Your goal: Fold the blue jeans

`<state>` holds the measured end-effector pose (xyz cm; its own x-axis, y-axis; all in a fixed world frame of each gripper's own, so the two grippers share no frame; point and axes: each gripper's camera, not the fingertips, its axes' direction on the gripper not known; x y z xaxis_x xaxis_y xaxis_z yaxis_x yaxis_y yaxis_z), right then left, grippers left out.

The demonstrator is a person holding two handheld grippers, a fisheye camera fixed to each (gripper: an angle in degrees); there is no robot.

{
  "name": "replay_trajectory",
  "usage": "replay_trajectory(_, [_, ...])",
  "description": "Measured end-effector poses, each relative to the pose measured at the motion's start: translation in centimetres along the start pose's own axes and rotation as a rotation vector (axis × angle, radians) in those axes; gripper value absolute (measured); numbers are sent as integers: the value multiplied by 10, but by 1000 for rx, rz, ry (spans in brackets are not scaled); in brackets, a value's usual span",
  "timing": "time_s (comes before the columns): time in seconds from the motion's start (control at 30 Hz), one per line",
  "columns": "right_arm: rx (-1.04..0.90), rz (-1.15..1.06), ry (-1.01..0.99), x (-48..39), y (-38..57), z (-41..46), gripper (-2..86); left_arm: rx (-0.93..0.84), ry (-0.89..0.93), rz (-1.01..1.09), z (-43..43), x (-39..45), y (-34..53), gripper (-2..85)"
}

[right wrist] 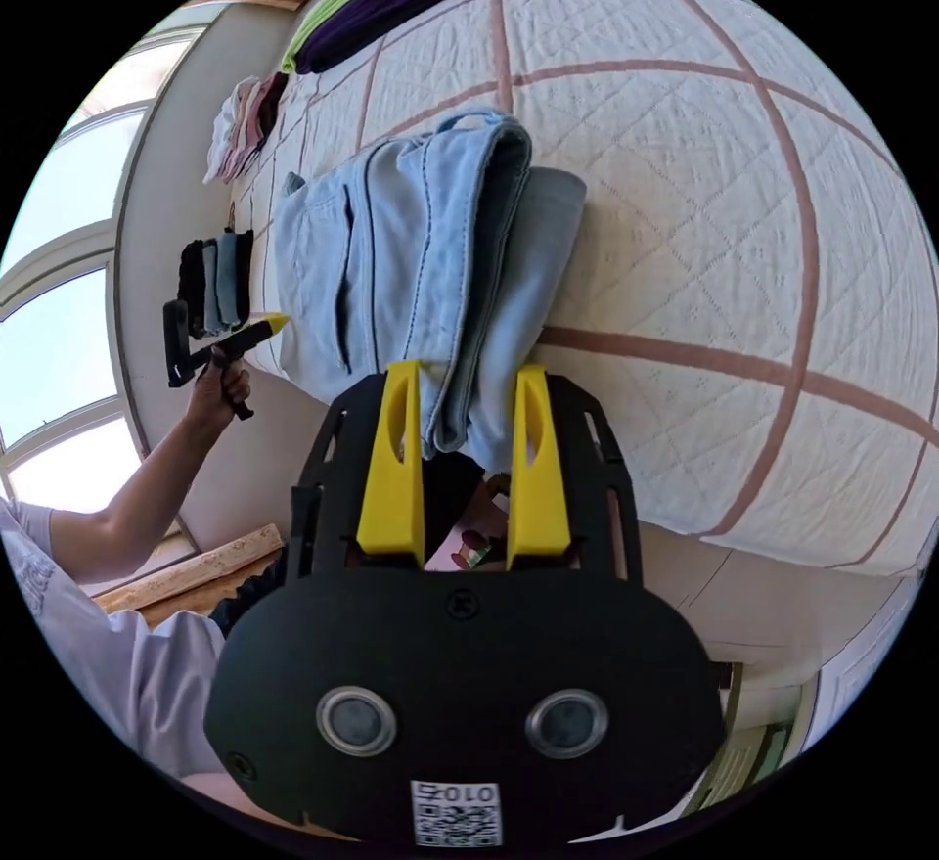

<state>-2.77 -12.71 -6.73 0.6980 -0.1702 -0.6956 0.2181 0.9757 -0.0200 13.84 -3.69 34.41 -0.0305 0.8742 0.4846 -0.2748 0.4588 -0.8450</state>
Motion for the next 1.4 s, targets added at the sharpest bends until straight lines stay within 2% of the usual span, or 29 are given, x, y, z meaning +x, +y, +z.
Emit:
replay_trajectory(0.2, [-9, 36, -174, 21, -13, 19, 143, -39, 183, -27, -8, -9, -14, 96])
replay_trajectory(0.27, [-8, 29, -154, 15, -14, 25, 145, -83, 235, -2, -18, 2, -21, 86])
replay_trajectory(0.4, [-31, 61, -87, 14, -24, 49, 121, -89, 144, 15, -25, 26, -28, 68])
replay_trajectory(0.57, [-64, 27, -171, 18, -32, 64, 68, -98, 289, -87, -29, 36, -46, 36])
replay_trajectory(0.7, [-86, -39, -149, 0, -35, 69, 61, -89, 257, -62, -61, 75, -55, 19])
replay_trajectory(0.9, [-122, -134, -35, -47, -43, 73, 62, -49, 210, -16, -130, 161, -71, 10])
replay_trajectory(1.07, [-97, -220, 28, -99, -38, 70, 62, 26, 177, 94, -221, 234, -72, 7])
replay_trajectory(1.23, [-43, -322, 35, -161, -41, 81, 62, 154, 178, 125, -317, 264, -52, 6])
replay_trajectory(1.4, [-55, -491, 23, -233, -58, 126, 62, 256, 105, 73, -405, 287, -22, 6])
